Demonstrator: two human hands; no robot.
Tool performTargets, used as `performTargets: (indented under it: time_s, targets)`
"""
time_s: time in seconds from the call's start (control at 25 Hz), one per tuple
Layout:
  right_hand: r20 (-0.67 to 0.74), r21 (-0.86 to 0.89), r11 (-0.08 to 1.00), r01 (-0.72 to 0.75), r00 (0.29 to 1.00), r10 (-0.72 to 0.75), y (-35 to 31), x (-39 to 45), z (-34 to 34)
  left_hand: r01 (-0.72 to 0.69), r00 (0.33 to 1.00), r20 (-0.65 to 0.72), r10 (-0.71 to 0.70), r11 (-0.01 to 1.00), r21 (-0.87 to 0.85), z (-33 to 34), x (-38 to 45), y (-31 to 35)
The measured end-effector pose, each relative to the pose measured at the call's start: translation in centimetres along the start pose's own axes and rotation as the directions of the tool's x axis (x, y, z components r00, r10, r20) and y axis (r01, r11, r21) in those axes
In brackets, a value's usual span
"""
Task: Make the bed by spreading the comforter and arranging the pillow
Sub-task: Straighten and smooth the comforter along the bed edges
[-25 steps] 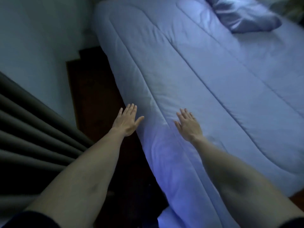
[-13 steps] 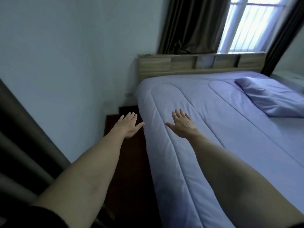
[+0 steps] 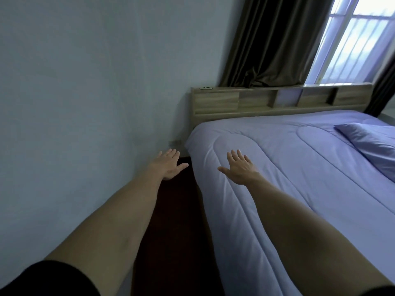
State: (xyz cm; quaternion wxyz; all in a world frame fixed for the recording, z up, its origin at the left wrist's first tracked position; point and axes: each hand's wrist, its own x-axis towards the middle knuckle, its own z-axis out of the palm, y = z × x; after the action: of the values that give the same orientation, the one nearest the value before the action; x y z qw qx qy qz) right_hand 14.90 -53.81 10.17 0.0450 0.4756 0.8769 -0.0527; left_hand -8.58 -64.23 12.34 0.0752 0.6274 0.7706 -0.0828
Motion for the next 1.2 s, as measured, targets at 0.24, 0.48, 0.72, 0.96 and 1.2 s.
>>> performTargets:
  time_s: [0.24,0.48,0.72,0.96,1.2]
  targets:
    - [0.011,0.008,1.0,0.003,1.0,-0.003,0.4,12.4,-1.1,-0.028,1.0,0.003,0.028,0.999,0.02,-1.9,11.4,-3.7]
    - [0.036,0.014,1.0,-0.014,0.999,0.013,3.5,28.1,-2.7,-0.055,0.998,0.014,0.054,0.998,0.012,-4.5,28.2,-7.2]
    - [0.079,0.03,1.0,0.002,0.997,-0.004,4.9,41.0,-3.2,-0.073,0.995,0.058,0.076,0.996,-0.054,-5.2,40.5,-9.6]
    - [0.123,0.052,0.995,-0.086,0.989,0.079,5.7,52.7,-1.2,-0.151,0.985,0.078,0.156,0.986,-0.073,-4.8,53.9,-13.7]
    - [0.164,0.09,0.952,-0.293,0.947,0.276,6.7,60.9,1.5,-0.289,0.944,0.153,0.292,0.956,-0.043,-3.8,67.7,-17.6]
